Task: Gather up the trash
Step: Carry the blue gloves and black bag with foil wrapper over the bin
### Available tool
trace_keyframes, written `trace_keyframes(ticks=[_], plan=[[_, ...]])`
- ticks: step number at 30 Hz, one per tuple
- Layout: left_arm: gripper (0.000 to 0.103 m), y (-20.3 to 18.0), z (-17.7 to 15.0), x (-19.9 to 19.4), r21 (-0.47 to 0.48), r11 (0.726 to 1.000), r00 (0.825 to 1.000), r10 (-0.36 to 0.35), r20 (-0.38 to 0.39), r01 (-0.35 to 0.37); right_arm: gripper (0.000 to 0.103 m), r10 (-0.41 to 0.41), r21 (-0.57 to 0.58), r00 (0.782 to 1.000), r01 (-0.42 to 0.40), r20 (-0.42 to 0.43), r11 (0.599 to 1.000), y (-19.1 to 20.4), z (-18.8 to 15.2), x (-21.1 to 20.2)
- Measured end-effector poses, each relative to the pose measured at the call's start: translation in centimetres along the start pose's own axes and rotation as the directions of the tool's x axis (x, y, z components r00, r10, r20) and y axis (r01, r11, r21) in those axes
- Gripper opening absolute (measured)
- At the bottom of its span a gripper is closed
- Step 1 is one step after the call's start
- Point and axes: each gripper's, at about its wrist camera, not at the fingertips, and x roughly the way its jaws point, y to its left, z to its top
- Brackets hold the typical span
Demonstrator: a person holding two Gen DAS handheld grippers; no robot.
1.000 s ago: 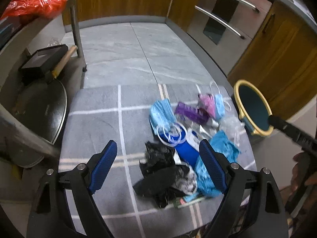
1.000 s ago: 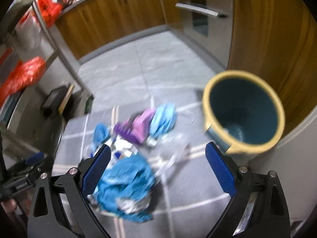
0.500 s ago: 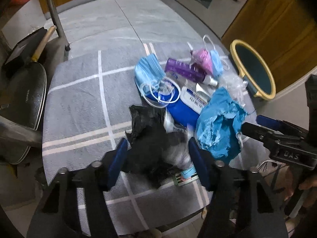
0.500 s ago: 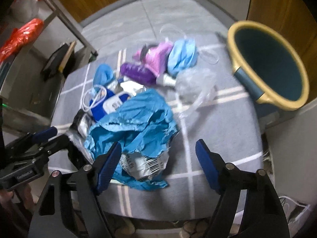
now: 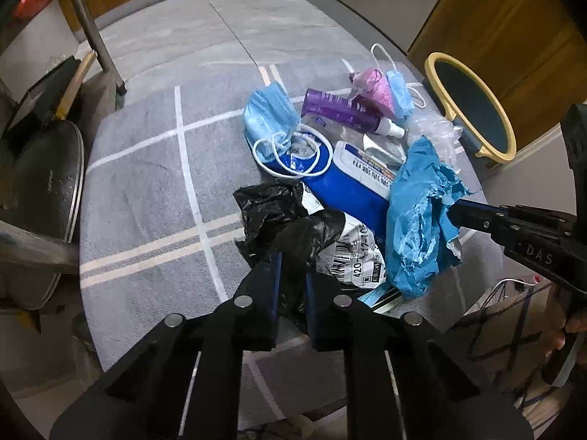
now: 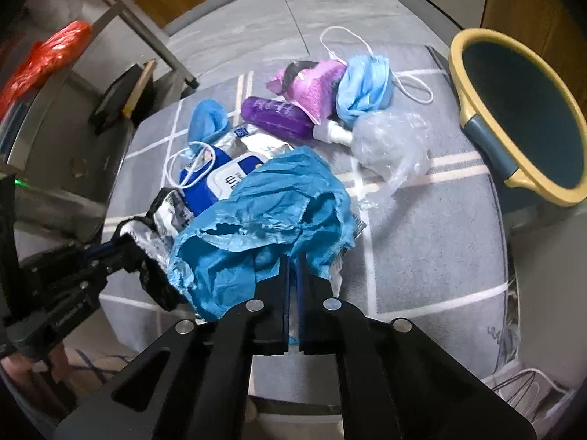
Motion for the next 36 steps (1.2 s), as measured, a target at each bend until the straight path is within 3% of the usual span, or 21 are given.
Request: trace_keyframes(ticks=[7, 10, 17, 29, 36], plan=[[0.007, -0.9, 0.6, -3.2, 0.032, 0.999, 0.995, -0.018, 0.099, 0.015, 0.003, 0.018, -0.049, 0.992, -0.012, 0.127, 0.999, 0.8, 0.3, -4.0], [0.006, -1.4, 0.8, -4.7, 0.050, 0.999, 0.991, -0.027, 0.130, 0.020, 0.002, -0.010, -0.096, 0.979, 0.030, 0.201, 0.995, 1.5, 0.5, -5.7], [0.006, -1.8, 1.2, -8.5, 0.070, 0.997, 0.980, -0.027, 0.199, 0.014, 0.002, -0.003, -0.126, 0.954, 0.043, 0.299, 0.991, 1.1, 1.0, -8.9], [0.006, -2.9, 3.8, -13.9, 0.081, 0.997, 0.934, -0.035, 0.357, 0.006, 0.002, -0.047, -0.075, 0.879, 0.094, 0.474, 0.993, -2.4, 2.4, -14.5], [0.006, -5.6, 6.2, -14.3, 0.131, 0.991, 0.911, -0.066, 0.407, 0.014, 0.002, -0.074, 0.014, 0.852, 0.078, 0.517, 0.997, -5.8, 3.8, -16.0]])
